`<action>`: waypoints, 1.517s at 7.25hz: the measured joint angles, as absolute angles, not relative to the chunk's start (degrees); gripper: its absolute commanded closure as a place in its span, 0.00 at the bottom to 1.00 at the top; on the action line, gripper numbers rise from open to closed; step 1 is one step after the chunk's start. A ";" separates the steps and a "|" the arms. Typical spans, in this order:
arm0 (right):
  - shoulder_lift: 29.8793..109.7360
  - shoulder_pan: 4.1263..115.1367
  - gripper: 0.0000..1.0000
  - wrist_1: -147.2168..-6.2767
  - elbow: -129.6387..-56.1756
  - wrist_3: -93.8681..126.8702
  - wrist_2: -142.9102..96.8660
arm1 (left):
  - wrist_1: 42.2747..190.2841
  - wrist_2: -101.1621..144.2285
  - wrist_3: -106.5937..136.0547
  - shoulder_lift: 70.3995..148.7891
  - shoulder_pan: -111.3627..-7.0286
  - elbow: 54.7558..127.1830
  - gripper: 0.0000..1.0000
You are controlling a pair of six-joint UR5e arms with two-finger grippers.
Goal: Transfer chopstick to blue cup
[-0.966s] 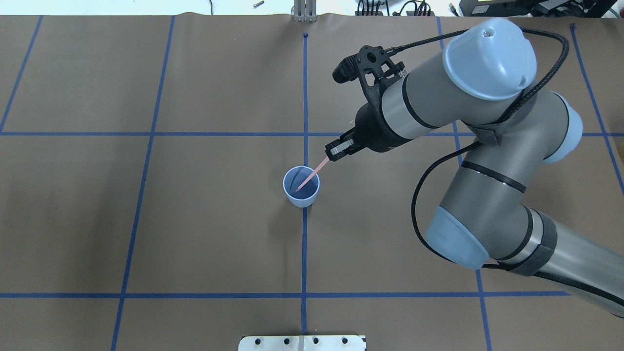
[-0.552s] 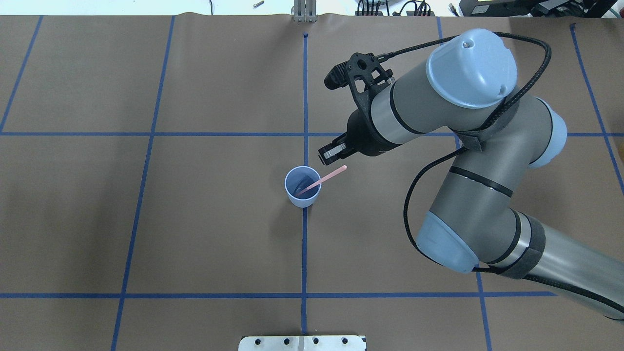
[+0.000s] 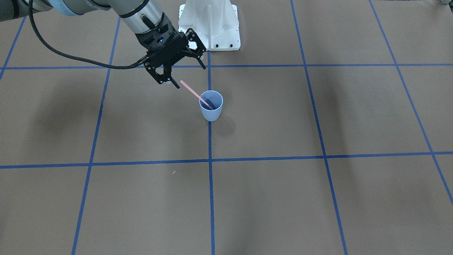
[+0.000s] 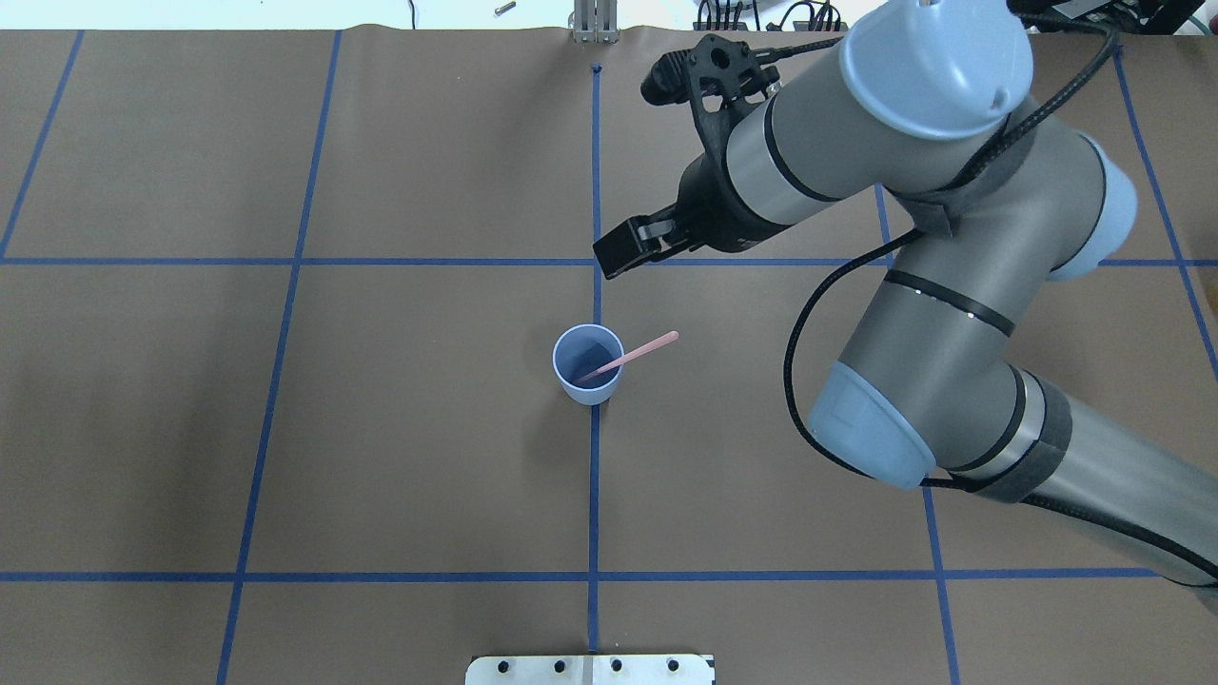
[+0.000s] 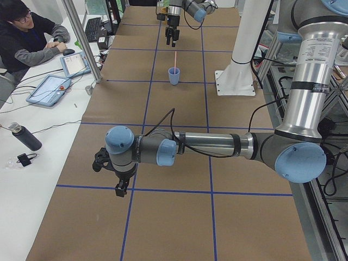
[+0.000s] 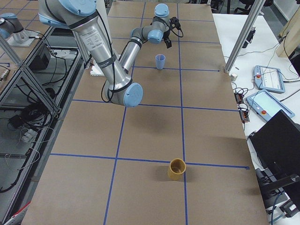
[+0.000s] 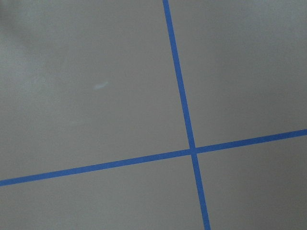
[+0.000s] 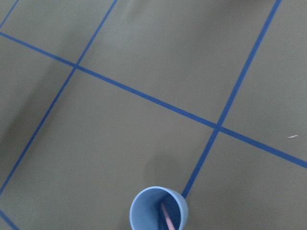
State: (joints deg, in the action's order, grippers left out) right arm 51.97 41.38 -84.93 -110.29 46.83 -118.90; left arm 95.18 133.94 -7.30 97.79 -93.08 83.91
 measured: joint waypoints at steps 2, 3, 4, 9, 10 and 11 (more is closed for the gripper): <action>51.91 46.64 0.00 -92.50 -107.10 45.75 -119.01 | 94.93 133.94 -7.33 97.70 -93.08 83.85 0.02; 53.27 50.29 0.00 -93.82 -103.80 43.27 -119.08 | 94.95 133.95 -7.29 97.15 -93.05 83.89 0.02; 55.33 54.36 0.00 -94.15 -100.53 39.53 -119.69 | 94.98 133.95 -6.47 96.38 -93.02 84.13 0.02; 70.26 74.53 0.00 -94.59 -94.25 13.72 -127.99 | 88.09 134.84 -3.29 93.62 -93.24 89.94 0.02; 74.60 77.83 0.00 -94.44 -94.23 7.35 -128.15 | 87.62 135.04 -3.29 93.20 -93.24 91.02 0.02; 79.29 81.15 0.00 -94.21 -94.37 1.28 -128.23 | 87.70 135.20 -3.12 93.03 -93.28 91.71 0.02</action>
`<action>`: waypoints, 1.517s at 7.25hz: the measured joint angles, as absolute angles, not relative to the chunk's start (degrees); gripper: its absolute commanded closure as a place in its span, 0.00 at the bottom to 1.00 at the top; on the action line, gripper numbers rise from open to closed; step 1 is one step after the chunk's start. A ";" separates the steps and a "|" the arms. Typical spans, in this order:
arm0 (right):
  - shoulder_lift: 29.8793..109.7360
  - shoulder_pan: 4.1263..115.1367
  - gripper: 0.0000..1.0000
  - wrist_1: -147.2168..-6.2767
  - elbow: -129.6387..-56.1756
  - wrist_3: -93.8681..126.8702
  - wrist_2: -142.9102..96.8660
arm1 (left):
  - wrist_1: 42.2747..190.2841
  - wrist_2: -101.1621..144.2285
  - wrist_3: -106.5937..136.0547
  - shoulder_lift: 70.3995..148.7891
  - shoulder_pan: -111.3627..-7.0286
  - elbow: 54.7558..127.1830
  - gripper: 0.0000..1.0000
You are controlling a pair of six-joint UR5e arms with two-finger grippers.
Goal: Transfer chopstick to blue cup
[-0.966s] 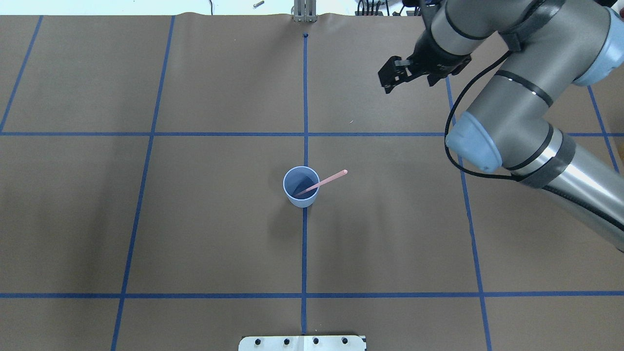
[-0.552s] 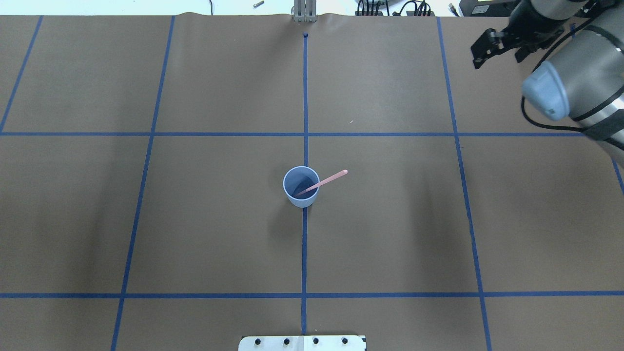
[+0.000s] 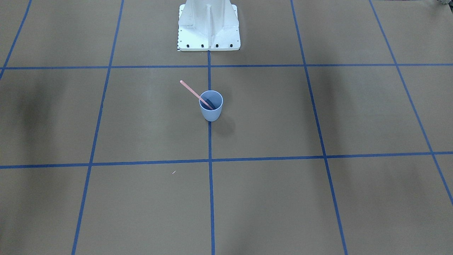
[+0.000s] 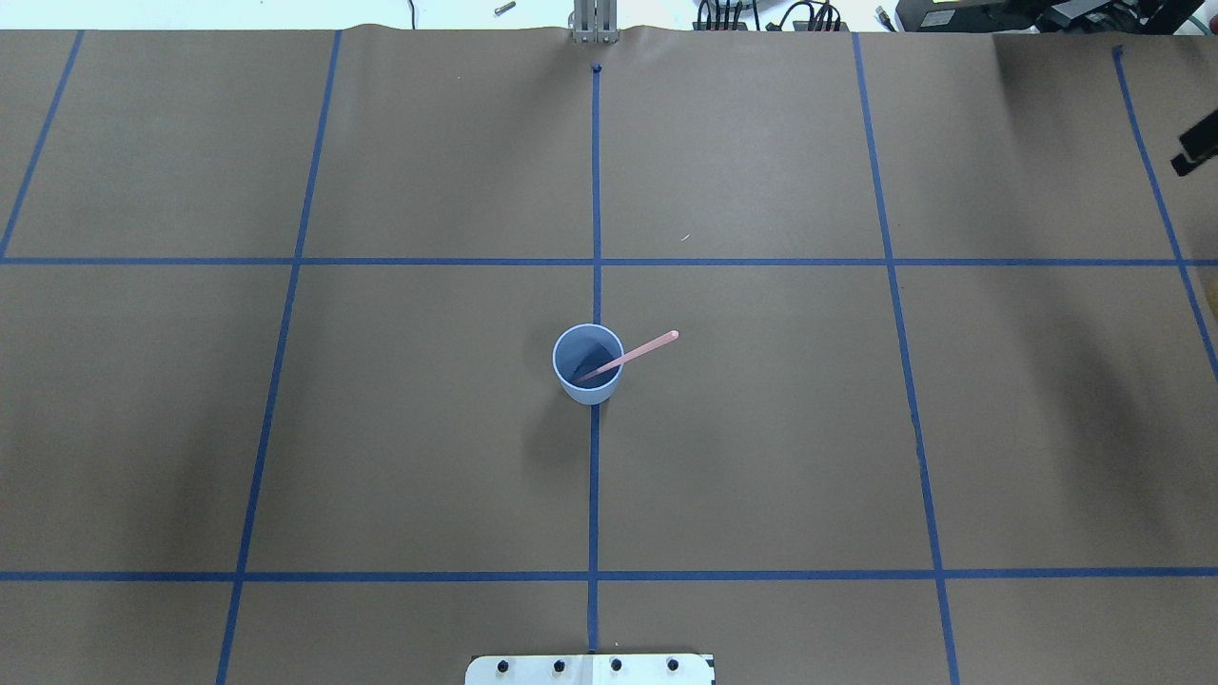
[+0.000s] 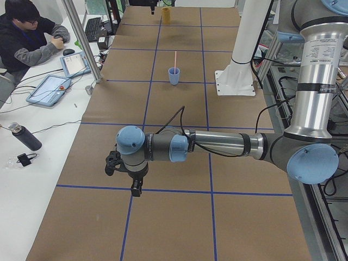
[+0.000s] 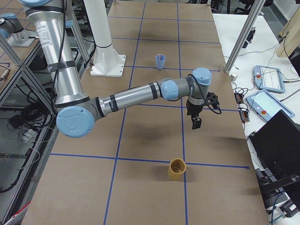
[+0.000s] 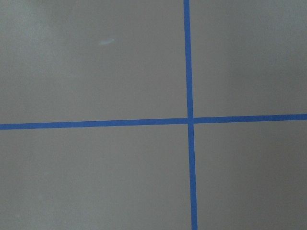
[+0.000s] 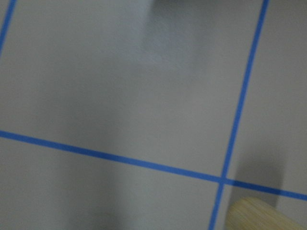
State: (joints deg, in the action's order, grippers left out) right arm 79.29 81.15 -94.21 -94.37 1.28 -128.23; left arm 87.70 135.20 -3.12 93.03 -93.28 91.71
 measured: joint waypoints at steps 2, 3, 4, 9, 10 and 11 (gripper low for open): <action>87.44 85.81 0.00 -93.94 -95.58 -3.49 -128.13 | 88.37 135.15 -3.36 92.02 -93.54 93.18 0.02; 90.10 87.09 0.00 -93.90 -96.77 -3.64 -128.09 | 88.83 135.04 -3.48 90.54 -93.60 94.94 0.02; 91.76 87.71 0.00 -93.88 -97.80 -3.59 -128.07 | 89.37 135.07 -3.55 88.88 -93.63 96.51 0.02; 92.92 88.06 0.00 -93.90 -98.51 -3.44 -128.40 | 90.29 134.97 -3.46 86.88 -93.61 97.47 0.02; 92.96 88.06 0.00 -93.90 -98.48 -3.43 -128.56 | 90.28 134.93 -3.44 86.85 -93.60 97.52 0.02; 92.97 88.06 0.00 -93.93 -98.45 -3.43 -128.63 | 90.27 134.92 -3.43 86.84 -93.60 97.54 0.02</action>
